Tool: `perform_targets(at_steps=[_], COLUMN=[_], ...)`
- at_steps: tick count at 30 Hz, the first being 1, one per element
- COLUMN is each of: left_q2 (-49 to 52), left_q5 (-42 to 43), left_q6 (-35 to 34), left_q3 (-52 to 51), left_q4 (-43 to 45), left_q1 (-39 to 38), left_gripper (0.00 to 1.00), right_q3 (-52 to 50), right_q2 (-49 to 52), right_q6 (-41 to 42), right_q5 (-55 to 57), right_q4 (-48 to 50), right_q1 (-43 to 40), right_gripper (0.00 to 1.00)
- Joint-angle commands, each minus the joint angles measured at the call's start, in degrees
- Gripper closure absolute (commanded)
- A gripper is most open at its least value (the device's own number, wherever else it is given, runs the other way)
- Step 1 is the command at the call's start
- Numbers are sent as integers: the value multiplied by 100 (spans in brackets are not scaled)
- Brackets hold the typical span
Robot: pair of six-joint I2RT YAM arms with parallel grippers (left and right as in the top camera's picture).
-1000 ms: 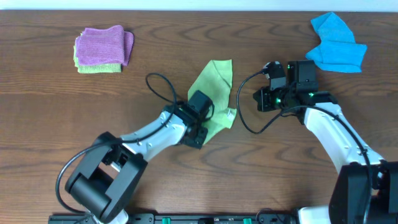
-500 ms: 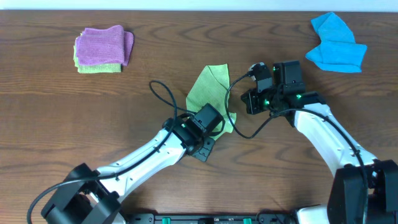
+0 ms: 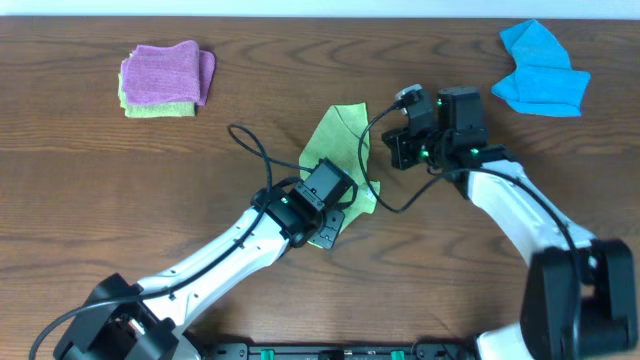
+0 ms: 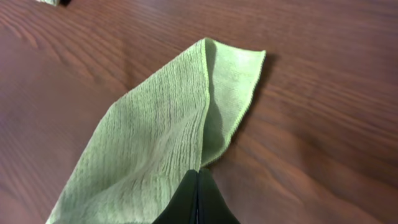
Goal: Fold the cloth
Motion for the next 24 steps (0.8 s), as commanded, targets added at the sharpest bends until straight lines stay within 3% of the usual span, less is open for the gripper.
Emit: perform_targets(at_steps=[1, 7, 14, 24], left_q2=[-76, -76, -76, -76], left_q5=[-92, -50, -57, -101], left_q6=[-68, -127, -127, -125], left_q3=[-24, -24, -24, -24], left_q4=[13, 7, 2, 48], left_q1=[24, 24, 24, 24], left_gripper=[94, 94, 94, 94], right_q3=[59, 553, 1797, 2048], right_q2=[422, 1075, 1818, 2426], right_q6=[155, 181, 68, 140], right_q5=[-271, -579, -713, -761], right_q4=[245, 509, 24, -20], right_q1=[9, 13, 39, 142], right_gripper=[98, 99, 99, 98])
